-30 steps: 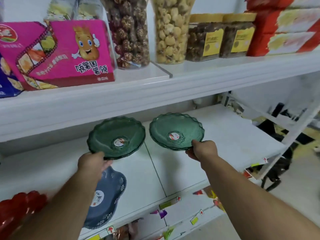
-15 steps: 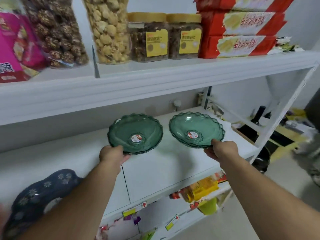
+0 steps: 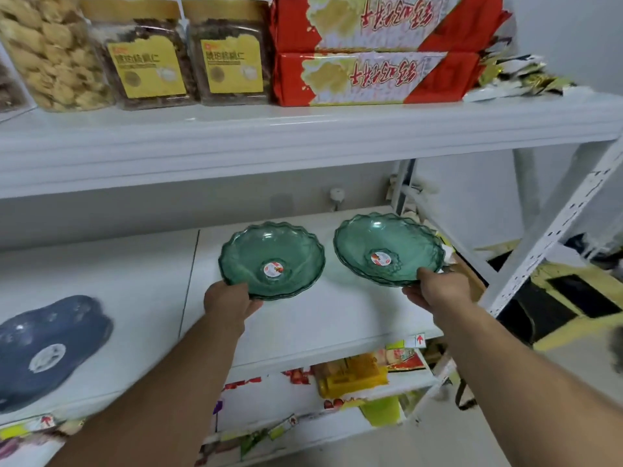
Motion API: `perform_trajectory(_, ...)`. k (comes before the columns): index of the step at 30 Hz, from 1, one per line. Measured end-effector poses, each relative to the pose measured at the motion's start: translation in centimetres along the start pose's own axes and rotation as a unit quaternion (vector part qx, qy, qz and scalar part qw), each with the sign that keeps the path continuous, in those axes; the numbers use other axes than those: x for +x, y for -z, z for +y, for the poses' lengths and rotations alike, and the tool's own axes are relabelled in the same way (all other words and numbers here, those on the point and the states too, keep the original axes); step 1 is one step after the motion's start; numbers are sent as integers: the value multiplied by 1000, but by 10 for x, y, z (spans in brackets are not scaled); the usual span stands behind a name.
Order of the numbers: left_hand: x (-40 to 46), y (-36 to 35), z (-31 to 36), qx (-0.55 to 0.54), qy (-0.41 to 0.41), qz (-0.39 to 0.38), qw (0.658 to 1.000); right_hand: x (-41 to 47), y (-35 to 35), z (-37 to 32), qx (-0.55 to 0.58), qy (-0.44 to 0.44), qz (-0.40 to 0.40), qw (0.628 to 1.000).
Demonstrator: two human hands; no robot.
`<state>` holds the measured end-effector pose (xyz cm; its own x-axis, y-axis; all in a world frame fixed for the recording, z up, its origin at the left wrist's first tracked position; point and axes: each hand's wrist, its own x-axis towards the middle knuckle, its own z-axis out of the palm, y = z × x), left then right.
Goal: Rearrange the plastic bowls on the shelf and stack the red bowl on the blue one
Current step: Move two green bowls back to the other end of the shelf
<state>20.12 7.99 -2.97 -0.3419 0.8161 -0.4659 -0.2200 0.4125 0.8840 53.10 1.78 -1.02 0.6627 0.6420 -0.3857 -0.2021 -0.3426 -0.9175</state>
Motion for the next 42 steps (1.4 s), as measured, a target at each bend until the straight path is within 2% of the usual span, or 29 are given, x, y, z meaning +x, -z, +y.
perform_trajectory(16,56,-97,-15,-9,-10,8,1000,121,-12,-18,-10,-20,-9,1000)
perform_trajectory(33,125,-143,-29,-57,-14,41,997,222,-68,-18,-15,-44,-61,997)
perform_trajectory(42,142,-156,-29,-65,-8,39,997,241,-78,-12,-46,-55,-88,994)
